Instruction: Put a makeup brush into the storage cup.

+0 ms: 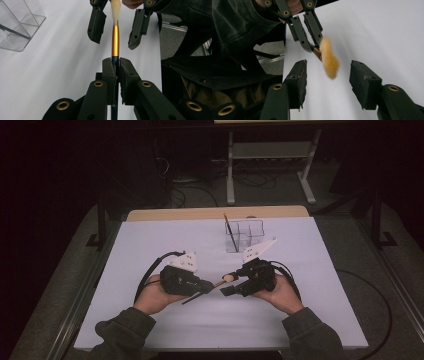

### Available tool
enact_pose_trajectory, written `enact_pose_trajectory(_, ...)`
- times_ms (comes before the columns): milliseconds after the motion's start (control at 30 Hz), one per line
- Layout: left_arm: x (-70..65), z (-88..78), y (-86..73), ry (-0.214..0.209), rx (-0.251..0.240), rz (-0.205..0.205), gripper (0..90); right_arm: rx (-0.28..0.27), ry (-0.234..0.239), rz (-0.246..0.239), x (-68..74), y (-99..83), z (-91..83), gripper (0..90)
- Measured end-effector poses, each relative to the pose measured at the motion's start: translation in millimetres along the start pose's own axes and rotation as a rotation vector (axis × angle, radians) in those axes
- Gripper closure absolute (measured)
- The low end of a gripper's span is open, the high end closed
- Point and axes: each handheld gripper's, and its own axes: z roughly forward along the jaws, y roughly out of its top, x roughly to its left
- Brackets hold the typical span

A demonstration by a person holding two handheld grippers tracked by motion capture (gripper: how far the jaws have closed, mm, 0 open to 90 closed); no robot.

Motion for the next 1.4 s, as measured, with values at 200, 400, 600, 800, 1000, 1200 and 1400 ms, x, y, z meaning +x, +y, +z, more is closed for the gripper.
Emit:
enact_pose_trajectory(200, 0.6, 0.5, 1.2, -0.013, 0.002, 0.011, 83.3, -0.002, 0.011, -0.005, -0.3, 1.7, -2.0, 49.6)
enact_pose_trajectory(400, 0.2, 1.6, 3.5, -0.022, 0.008, 0.024, 83.3, -0.01, 0.02, -0.014, 0.3, 4.6, -5.3, 54.9)
enact_pose_trajectory(600, -0.9, 2.9, 5.3, -0.032, 0.014, 0.032, 83.3, -0.011, 0.026, -0.022, 0.7, 6.3, -5.1, 62.1)
enact_pose_trajectory(800, -0.3, 3.2, 5.4, -0.027, 0.017, 0.031, 83.2, -0.012, 0.057, -0.039, 1.3, 6.9, -4.8, 77.2)
enact_pose_trajectory(1000, -0.2, 6.2, 5.4, -0.037, 0.03, 0.029, 83.1, -0.013, 0.087, -0.049, 1.3, 7.1, -5.9, 83.1)
enact_pose_trajectory(1200, -0.5, 8.4, 4.8, -0.041, 0.055, 0.019, 81.7, -0.002, 0.082, -0.058, 3.2, 7.2, -6.5, 83.3)
enact_pose_trajectory(1400, 1.2, 12.1, 0.4, -0.04, 0.094, 0.012, 76.7, -0.016, 0.073, -0.069, 3.3, 8.4, -13.2, 83.4)
